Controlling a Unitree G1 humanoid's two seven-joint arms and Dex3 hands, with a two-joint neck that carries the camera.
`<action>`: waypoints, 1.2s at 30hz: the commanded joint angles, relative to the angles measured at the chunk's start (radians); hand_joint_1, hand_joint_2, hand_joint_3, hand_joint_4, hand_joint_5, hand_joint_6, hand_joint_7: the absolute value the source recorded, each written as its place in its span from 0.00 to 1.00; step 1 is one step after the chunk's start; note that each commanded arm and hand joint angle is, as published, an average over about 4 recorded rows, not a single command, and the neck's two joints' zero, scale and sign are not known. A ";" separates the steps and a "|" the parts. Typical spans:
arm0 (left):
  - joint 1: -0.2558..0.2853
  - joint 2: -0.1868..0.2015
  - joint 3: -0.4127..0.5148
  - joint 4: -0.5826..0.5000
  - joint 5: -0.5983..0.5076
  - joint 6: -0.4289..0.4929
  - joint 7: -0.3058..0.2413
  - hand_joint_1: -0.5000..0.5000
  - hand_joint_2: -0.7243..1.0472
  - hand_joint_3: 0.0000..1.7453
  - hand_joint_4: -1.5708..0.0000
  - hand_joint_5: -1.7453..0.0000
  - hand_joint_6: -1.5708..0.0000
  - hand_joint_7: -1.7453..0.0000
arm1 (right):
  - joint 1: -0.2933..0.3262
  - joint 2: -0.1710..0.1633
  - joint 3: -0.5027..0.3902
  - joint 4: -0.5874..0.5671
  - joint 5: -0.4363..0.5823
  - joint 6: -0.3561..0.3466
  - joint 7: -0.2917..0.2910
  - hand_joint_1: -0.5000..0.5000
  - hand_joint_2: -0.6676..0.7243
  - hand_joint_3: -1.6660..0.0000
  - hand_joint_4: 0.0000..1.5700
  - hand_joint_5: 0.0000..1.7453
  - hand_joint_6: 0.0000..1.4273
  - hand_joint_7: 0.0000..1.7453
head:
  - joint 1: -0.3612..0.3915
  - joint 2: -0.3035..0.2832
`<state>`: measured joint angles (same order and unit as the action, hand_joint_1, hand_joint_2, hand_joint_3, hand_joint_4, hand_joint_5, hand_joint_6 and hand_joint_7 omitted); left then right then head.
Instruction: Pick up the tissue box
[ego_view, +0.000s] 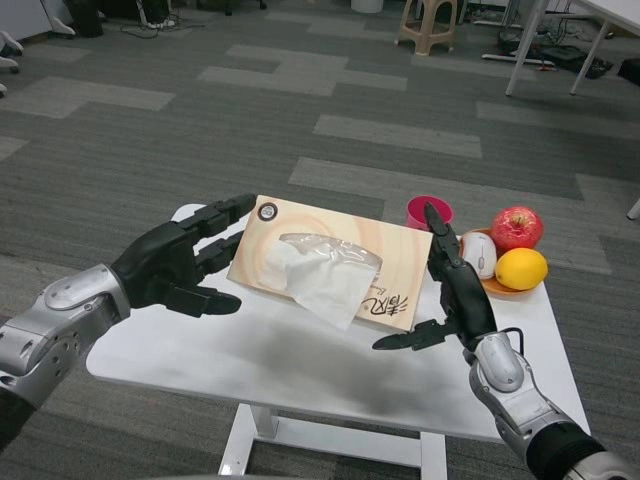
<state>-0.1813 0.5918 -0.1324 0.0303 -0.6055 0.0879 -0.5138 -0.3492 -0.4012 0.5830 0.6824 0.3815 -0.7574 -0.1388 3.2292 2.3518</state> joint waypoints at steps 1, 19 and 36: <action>-0.035 -0.027 -0.031 -0.073 -0.019 0.002 -0.037 1.00 1.00 0.15 1.00 0.94 1.00 1.00 | -0.011 0.030 0.032 -0.057 -0.024 -0.011 0.029 0.04 0.23 0.82 0.04 0.11 0.00 0.00 | 0.000 0.002; -0.043 -0.009 -0.029 -0.123 -0.023 0.029 -0.032 1.00 1.00 0.15 1.00 0.94 1.00 1.00 | 0.012 0.019 0.031 -0.120 -0.020 -0.011 0.002 0.04 0.18 0.81 0.07 0.17 0.00 0.00 | -0.001 0.006; -0.045 0.005 -0.030 -0.152 -0.036 0.048 -0.025 1.00 1.00 0.15 1.00 0.94 1.00 1.00 | 0.029 0.007 0.032 -0.156 -0.016 -0.011 -0.021 0.04 0.18 0.76 0.09 0.28 0.00 0.00 | 0.003 0.018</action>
<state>-0.1937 0.6306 -0.1201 -0.0561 -0.6062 0.1406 -0.4999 -0.3088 -0.4257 0.5817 0.5813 0.3916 -0.7570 -0.1914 3.2313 2.3686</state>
